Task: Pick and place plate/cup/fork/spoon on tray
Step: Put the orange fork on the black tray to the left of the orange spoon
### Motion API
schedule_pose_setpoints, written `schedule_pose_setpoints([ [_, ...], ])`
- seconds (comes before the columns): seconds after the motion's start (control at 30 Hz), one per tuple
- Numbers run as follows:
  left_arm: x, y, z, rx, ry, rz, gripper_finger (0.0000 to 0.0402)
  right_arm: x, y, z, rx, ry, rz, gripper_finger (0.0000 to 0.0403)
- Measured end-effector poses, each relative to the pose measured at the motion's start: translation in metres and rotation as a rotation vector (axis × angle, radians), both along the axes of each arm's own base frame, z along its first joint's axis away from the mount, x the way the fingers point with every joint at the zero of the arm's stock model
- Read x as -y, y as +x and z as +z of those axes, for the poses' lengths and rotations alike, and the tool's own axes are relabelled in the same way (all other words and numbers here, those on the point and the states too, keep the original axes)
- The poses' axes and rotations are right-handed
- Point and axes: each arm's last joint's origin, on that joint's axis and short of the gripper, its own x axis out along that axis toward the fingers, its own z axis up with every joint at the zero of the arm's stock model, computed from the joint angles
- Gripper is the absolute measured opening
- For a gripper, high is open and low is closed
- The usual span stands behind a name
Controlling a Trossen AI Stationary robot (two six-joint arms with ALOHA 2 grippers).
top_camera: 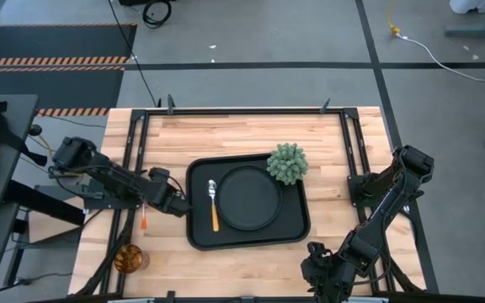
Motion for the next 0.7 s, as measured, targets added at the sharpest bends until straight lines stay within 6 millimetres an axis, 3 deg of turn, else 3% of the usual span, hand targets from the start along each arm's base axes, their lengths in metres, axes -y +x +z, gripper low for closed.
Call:
schedule_pose_setpoints([
  [0.17,0.002,0.004,-0.005,-0.006,-0.015,0.016,0.0262,0.002,0.003,0.000,0.010,-0.006,-0.015,0.0203],
  [0.33,0.010,0.005,-0.014,-0.037,-0.037,-0.006,0.0214,0.008,0.010,0.000,0.013,-0.010,-0.040,0.0203],
  [0.5,0.025,0.005,-0.018,-0.026,-0.041,-0.067,0.0147,0.014,0.017,0.000,0.010,0.001,-0.048,0.0203],
  [0.7,0.044,-0.004,-0.024,-0.039,0.011,-0.105,0.0036,0.015,0.022,0.002,0.016,0.033,-0.051,0.0203],
])
